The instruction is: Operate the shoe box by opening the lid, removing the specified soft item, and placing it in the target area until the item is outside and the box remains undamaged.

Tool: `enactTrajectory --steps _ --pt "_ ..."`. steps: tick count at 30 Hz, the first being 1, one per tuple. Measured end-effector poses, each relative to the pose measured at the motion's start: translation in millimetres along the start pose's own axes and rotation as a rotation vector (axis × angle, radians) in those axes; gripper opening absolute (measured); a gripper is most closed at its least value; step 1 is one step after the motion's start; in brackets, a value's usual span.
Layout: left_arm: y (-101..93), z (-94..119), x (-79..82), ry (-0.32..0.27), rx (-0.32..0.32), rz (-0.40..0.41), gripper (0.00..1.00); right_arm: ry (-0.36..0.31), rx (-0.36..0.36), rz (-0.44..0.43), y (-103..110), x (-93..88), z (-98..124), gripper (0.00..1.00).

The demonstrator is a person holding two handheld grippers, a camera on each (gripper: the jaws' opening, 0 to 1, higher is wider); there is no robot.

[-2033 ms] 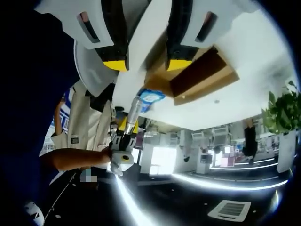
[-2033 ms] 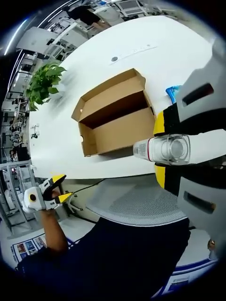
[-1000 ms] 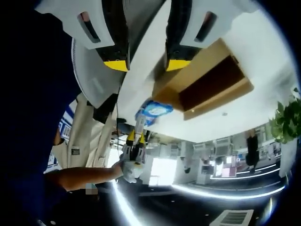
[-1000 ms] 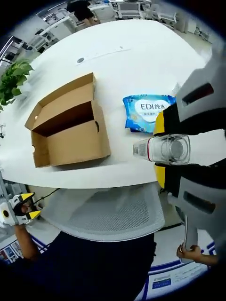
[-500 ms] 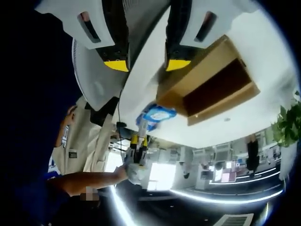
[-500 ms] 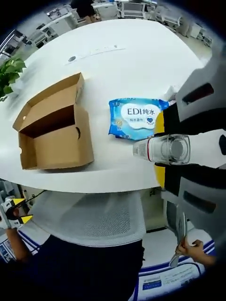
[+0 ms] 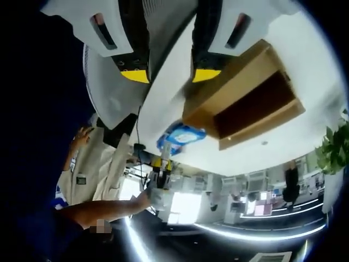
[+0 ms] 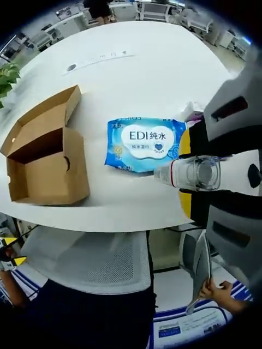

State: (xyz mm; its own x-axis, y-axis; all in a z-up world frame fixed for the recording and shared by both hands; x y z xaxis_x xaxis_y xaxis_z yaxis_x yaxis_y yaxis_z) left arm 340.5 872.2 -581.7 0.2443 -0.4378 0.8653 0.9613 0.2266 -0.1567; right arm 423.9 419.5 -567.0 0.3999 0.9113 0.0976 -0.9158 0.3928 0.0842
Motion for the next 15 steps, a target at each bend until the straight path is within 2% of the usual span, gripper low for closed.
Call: enactTrajectory --steps 8,15 --pt "0.2 -9.3 0.3 0.001 -0.005 0.01 0.26 0.029 -0.01 0.002 -16.7 -3.7 -5.8 0.19" --pt "-7.4 -22.0 1.0 0.013 -0.028 0.014 0.26 0.049 -0.021 0.015 -32.8 -2.4 -9.5 0.19"
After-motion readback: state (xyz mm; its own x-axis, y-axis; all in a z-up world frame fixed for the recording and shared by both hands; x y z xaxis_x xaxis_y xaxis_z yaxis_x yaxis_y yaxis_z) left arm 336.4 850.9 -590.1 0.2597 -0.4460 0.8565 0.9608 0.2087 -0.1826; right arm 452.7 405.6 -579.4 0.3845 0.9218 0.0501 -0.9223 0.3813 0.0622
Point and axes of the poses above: the point that each gripper's makers call its tool centre point, and the gripper's own axes: z roughly backward along the fingers, y roughly to its left, x roughly out of its top, the point moved 10 cm from there along z, roughly backward along the fingers, and after that the axes turned 5 degrees about -z, right-handed, at the moved point
